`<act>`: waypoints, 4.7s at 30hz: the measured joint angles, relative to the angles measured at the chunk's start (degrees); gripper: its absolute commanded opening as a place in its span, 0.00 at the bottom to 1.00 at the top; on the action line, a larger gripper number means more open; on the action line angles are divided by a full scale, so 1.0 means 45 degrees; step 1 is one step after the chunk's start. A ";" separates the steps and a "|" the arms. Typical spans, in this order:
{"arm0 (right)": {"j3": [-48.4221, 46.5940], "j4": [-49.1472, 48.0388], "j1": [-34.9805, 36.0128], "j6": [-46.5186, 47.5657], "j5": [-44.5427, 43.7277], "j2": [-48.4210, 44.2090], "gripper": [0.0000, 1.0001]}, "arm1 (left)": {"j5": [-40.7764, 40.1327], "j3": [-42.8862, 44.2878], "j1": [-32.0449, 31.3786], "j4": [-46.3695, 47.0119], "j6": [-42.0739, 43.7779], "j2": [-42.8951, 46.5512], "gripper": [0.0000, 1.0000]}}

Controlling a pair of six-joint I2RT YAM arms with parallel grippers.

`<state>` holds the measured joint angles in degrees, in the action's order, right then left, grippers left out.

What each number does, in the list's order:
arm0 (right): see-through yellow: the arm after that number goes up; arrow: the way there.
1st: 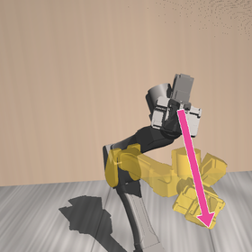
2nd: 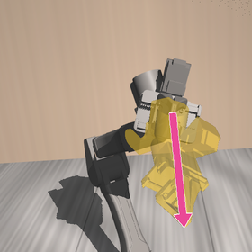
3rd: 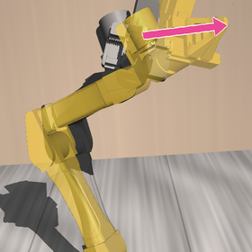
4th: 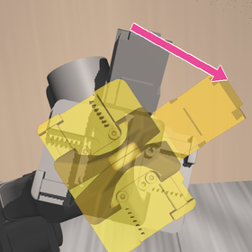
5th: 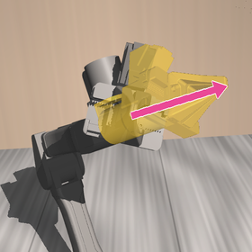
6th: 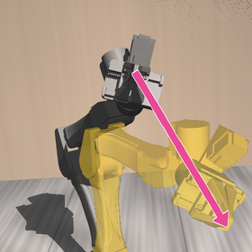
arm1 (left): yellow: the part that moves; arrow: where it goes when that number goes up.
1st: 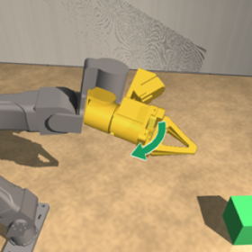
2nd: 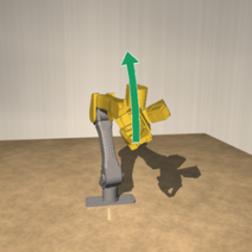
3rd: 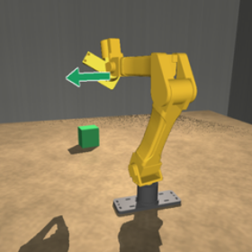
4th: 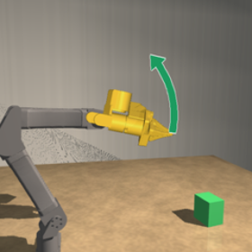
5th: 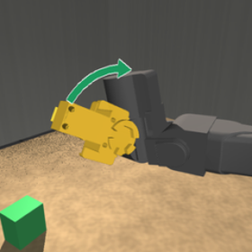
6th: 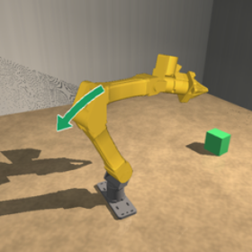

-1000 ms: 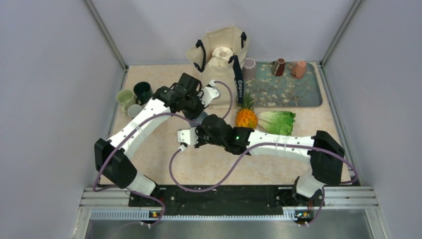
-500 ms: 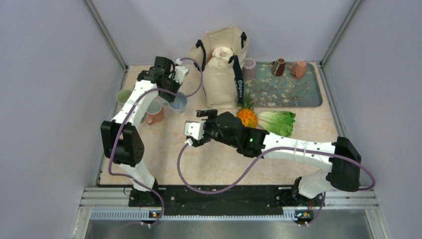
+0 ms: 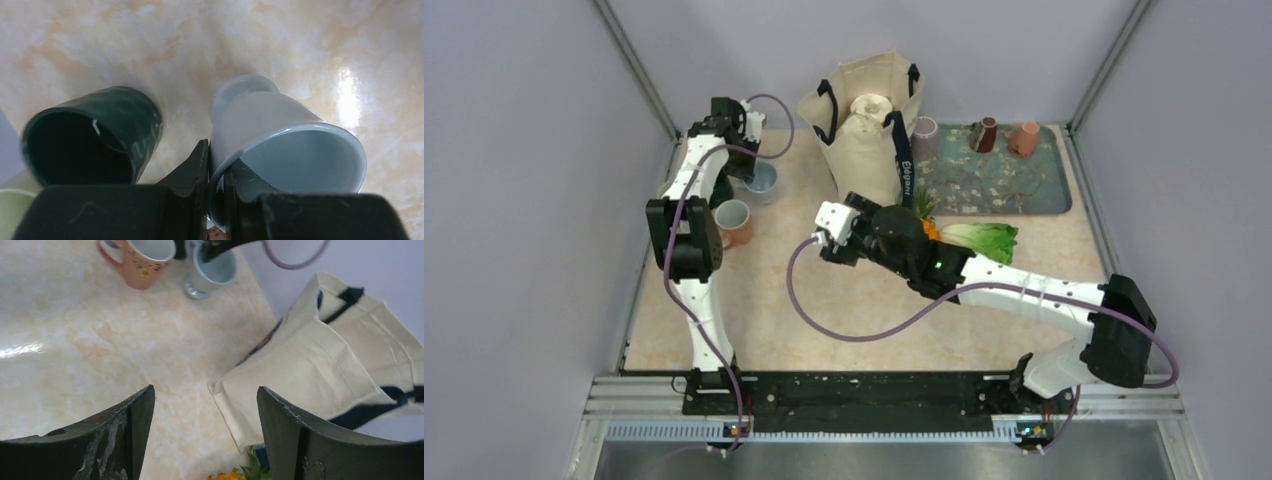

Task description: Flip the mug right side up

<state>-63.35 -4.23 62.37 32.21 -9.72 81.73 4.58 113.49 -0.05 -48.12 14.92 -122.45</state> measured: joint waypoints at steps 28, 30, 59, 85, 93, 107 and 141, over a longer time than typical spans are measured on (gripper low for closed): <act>-0.1462 -0.0602 -1.0992 -1.3274 -0.0777 0.2550 0.69 | 0.1880 0.0058 0.0695 0.0291 -0.0248 0.0719 0.65; -0.2438 -0.0709 -1.1302 -1.4120 -0.0578 0.4007 0.68 | 0.2166 -0.0189 0.0695 0.0325 -0.0228 0.1598 0.65; -0.7781 0.0763 -1.1531 -1.5684 0.0058 1.0190 0.59 | 0.3589 -0.5124 0.0695 0.0937 0.0049 0.7402 0.66; -0.7781 0.2667 -1.1861 -0.9466 0.2074 0.7295 0.70 | 0.3677 -0.5129 0.0695 0.0971 0.0053 0.7412 0.67; -1.2973 0.6407 -1.1735 -0.5654 0.3249 1.1351 0.70 | 0.3405 -0.5319 0.0695 0.0933 0.0345 0.7417 0.67; -1.4022 1.1001 -1.1793 -0.1161 0.4439 1.2764 0.70 | 0.3405 -0.5319 0.0695 0.0879 0.0393 0.7412 0.66; -1.3891 1.2847 -1.1744 0.0680 0.1520 1.2327 0.00 | 0.3453 -0.5139 0.0695 0.0699 0.0389 0.7373 0.66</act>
<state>-125.86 53.58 9.52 35.27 -2.87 137.21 20.12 90.37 3.07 -44.97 16.67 -89.27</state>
